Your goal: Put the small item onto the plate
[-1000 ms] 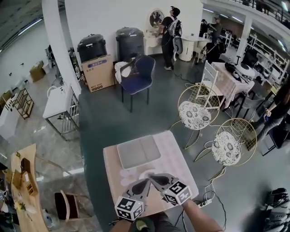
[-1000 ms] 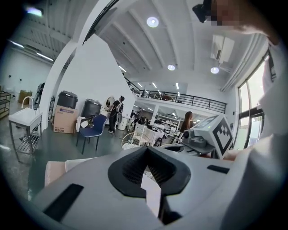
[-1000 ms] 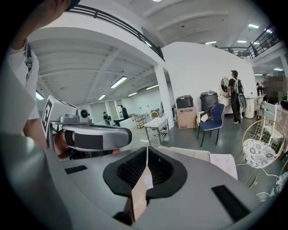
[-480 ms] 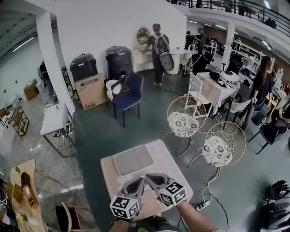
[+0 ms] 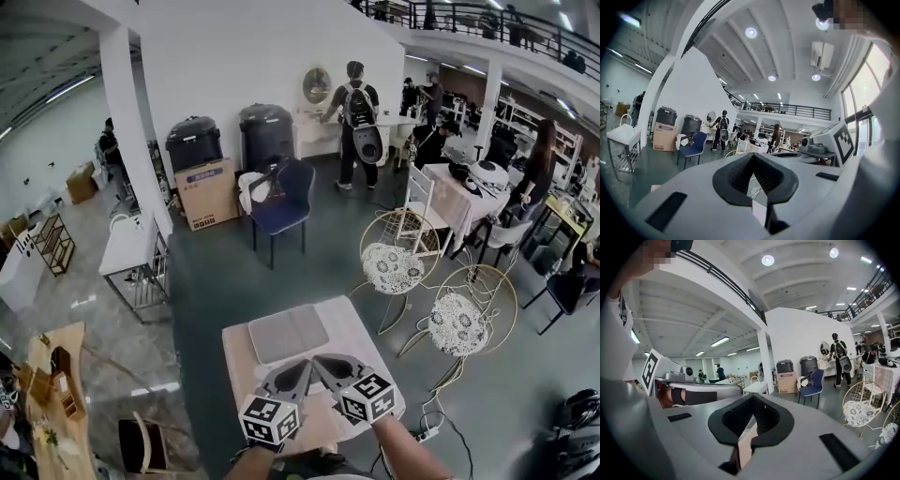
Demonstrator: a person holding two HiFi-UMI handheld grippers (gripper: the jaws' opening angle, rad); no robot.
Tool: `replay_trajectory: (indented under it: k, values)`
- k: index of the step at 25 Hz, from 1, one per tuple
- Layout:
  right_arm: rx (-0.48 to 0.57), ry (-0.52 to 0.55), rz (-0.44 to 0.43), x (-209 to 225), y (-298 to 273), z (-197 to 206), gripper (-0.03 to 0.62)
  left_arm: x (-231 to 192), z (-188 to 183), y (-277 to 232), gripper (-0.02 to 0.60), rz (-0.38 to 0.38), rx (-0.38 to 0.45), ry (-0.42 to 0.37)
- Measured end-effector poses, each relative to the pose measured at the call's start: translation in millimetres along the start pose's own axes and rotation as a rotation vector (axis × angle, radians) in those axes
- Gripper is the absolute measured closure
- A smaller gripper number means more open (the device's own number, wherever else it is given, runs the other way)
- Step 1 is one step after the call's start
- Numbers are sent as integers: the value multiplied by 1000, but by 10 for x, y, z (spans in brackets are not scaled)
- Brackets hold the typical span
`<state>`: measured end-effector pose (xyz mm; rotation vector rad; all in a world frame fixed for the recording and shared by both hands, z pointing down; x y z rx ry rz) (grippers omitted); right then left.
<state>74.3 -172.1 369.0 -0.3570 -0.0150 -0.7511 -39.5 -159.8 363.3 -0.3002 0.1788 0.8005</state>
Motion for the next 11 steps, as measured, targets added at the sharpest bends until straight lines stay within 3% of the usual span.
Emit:
replay_trajectory:
  k: [11]
  values:
    - [11, 20, 14, -58, -8, -64, 580, -46, -25, 56, 577, 3, 12, -1]
Point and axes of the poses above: the fingertips, and each gripper's own axes: y backward along the fingers, x to its right, z out of its underside, the point moved 7 cm from there along y, backward along the fingers, and after that the axes turned 6 degrees about -x, right-handed, at the moved point
